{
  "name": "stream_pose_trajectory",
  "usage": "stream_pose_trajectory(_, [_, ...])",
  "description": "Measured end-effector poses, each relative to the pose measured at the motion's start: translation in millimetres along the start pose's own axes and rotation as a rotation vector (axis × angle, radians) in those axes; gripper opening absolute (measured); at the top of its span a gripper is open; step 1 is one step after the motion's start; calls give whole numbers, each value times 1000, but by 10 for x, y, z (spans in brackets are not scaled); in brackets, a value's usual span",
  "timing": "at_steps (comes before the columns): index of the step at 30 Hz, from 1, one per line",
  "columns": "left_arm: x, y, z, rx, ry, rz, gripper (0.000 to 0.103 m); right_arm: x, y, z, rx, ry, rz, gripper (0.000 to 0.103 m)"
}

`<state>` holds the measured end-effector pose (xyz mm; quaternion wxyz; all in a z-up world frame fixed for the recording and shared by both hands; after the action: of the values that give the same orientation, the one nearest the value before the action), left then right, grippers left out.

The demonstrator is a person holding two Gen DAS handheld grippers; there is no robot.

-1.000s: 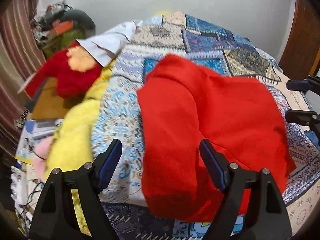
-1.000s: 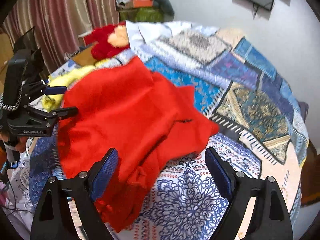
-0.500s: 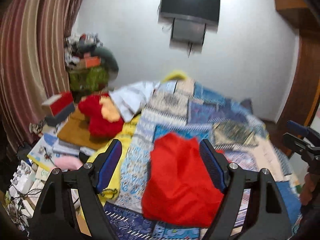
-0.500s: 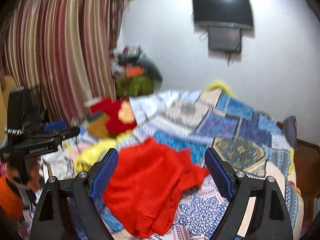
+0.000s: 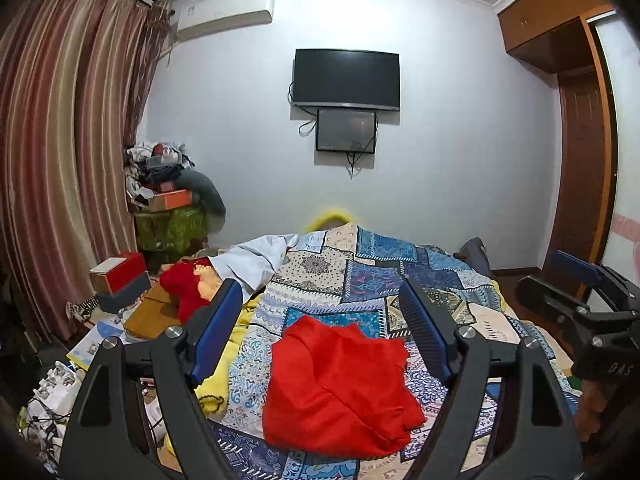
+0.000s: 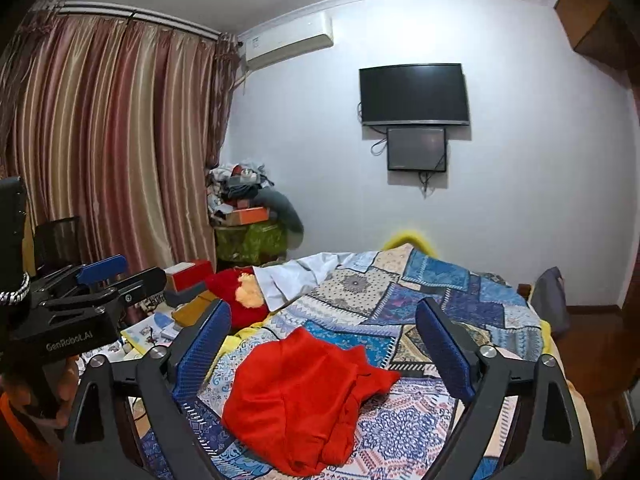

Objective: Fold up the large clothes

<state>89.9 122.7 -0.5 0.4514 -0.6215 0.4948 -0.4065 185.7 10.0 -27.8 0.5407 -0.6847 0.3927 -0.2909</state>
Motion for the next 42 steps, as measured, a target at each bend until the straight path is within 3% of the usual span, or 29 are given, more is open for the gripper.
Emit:
stream_pose_trajectory(3, [14, 28, -52, 12, -18, -7, 93, 23, 57, -60, -9, 17, 15, 103])
stream_pose_trajectory(7, [30, 93, -83, 1, -8, -30, 97, 41, 128, -85, -24, 59, -4, 103])
stream_pose_trajectory(42, [-51, 290, 43, -57, -17, -45, 97, 13, 183, -39, -47, 68, -16, 103])
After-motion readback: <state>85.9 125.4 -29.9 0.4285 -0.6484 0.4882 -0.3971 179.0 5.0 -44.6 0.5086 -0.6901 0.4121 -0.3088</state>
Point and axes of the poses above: each gripper's, at about its wrist camera, not at the fingertips, and z roughly the way its jaws point, x to its right, y to its underside, the point moved 8 cm from there along z, roughly the way its jaws point, and after that the axes turned 3 degrees about y, right-handed, at the moved point
